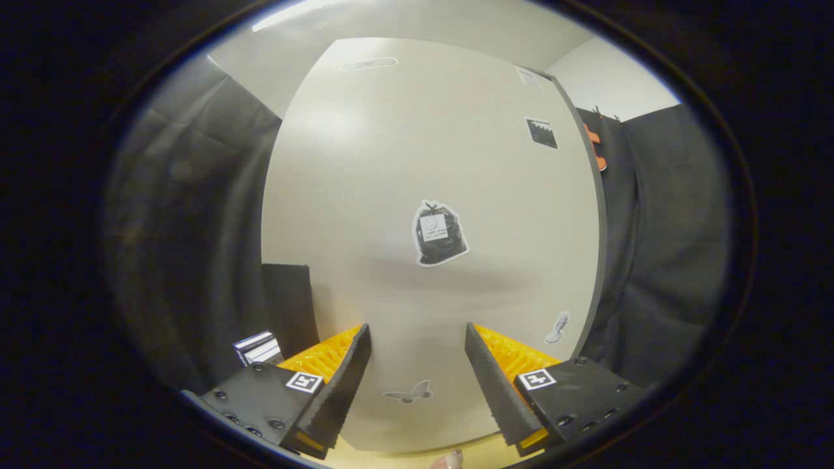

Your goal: Open the shoe cabinet door, grab the shoes and put them into the shoe cabinet, then close the shoe cabinet door.

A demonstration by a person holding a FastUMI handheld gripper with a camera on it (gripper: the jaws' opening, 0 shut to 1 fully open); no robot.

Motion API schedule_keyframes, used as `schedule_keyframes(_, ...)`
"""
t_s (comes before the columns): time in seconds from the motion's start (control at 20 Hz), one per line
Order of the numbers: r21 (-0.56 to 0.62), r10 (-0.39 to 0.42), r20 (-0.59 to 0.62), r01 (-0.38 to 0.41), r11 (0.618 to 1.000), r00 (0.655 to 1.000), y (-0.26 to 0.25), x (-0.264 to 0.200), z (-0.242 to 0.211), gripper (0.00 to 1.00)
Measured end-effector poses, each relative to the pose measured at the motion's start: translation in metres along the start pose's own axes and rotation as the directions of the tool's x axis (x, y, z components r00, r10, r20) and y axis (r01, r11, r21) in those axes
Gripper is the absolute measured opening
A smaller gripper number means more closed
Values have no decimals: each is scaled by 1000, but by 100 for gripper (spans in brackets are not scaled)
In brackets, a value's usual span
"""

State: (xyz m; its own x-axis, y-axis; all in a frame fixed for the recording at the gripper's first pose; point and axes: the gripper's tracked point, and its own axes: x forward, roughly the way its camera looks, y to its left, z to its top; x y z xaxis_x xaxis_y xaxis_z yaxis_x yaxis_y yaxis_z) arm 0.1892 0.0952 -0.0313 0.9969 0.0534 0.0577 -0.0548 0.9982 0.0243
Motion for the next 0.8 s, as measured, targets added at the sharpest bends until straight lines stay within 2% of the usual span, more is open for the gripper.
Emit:
schedule_keyframes(0.35, 5, 3, -6, -3, 1000, 1000, 8, 24, -3, 93)
schedule_keyframes(0.8, 5, -6, 1, 6, 1000, 1000, 12, 22, -2, 93)
